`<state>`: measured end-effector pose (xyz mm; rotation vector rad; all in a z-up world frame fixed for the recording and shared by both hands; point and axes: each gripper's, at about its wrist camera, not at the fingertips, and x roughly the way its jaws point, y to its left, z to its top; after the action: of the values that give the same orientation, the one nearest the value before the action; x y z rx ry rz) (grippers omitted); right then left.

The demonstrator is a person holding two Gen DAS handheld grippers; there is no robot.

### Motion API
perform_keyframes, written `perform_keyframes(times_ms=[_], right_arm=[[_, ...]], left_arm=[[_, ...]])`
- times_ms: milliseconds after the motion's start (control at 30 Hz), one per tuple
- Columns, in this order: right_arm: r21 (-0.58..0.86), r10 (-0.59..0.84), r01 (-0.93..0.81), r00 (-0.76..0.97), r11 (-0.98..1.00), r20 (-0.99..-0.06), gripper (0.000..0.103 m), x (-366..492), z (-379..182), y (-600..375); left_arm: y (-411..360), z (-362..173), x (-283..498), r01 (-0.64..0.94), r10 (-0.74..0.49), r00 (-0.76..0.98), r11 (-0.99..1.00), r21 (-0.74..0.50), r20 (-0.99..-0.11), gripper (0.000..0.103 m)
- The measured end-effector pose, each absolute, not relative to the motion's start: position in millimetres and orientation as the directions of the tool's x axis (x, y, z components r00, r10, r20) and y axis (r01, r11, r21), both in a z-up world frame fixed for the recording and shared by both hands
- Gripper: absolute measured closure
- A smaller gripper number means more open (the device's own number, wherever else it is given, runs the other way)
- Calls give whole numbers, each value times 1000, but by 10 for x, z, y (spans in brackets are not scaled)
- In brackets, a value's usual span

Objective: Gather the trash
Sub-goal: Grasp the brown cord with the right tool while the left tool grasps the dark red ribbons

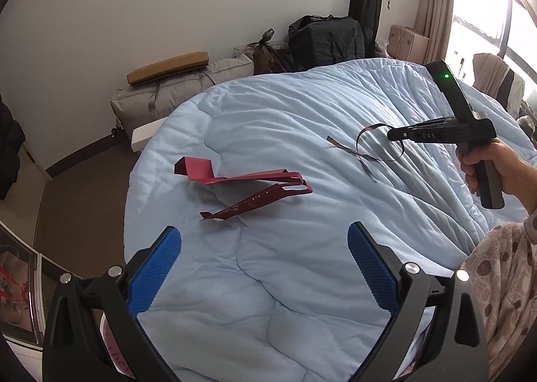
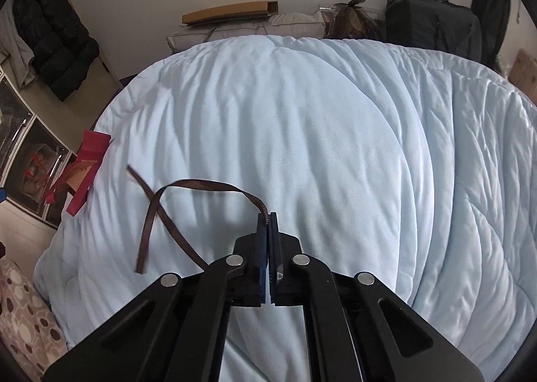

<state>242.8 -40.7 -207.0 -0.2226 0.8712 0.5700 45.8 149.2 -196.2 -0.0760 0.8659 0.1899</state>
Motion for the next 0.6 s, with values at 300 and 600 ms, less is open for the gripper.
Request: perform_keyframes(times_ms=[300,600], right_arm=[[72,440,-546,582,835,-684,103,2014,-1606,-725],[49,463,-584,587,810,-664,103,1792,-1519,-832]], left_arm=[[1435,-1835,435,-175,166,633,982,69,-756,5],[1719,-2258,1122,-25,81,557,996,81,-827,15]])
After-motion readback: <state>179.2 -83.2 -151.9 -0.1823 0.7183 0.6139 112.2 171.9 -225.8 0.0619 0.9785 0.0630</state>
